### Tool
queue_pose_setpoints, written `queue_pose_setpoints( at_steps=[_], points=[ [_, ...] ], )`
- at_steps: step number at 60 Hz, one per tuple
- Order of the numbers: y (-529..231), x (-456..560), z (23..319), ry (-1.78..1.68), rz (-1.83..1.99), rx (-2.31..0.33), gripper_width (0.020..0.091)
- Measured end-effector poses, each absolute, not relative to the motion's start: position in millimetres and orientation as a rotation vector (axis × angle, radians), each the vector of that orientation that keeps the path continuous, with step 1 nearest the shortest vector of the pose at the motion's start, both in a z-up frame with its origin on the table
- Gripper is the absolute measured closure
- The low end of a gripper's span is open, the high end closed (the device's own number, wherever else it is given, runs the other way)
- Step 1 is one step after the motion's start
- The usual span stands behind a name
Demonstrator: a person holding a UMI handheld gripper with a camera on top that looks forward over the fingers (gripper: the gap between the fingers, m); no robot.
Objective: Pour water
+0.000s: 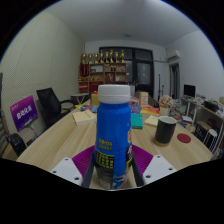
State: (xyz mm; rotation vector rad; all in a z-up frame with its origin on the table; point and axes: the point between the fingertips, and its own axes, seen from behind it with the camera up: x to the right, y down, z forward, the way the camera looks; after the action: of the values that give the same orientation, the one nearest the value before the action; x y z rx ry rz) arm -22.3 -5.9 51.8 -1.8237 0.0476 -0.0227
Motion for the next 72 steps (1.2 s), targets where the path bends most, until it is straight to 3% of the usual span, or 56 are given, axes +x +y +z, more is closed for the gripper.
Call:
queue_pose_setpoints(
  at_steps=[9,19,23,31,41,42,47,49,50,52,72],
  points=[
    [-3,-24,50,0.0,-0.051,-1.794,0.0492],
    [6,-28,47,-0.034,0.019,-1.866,0.0588],
    [14,-45,59,-0.043,0.111,-1.879,0.0617],
    [43,-42,141,0.188,0.428,-1.8,0.0619],
    [85,2,211,0.82,1.097,-1.578,0.0622],
    [97,15,200,0.849,1.183,-1.539,0.0619],
    [109,33,203,1.095,1.545,-1.369,0.0624],
    [102,31,219,1.213,1.637,-1.303,0.0621],
    [112,37,202,1.201,1.691,-1.275,0.0619],
    [120,40,206,1.258,1.754,-1.227,0.0623],
    [132,81,226,1.517,2.016,-0.824,0.0618]
  ],
)
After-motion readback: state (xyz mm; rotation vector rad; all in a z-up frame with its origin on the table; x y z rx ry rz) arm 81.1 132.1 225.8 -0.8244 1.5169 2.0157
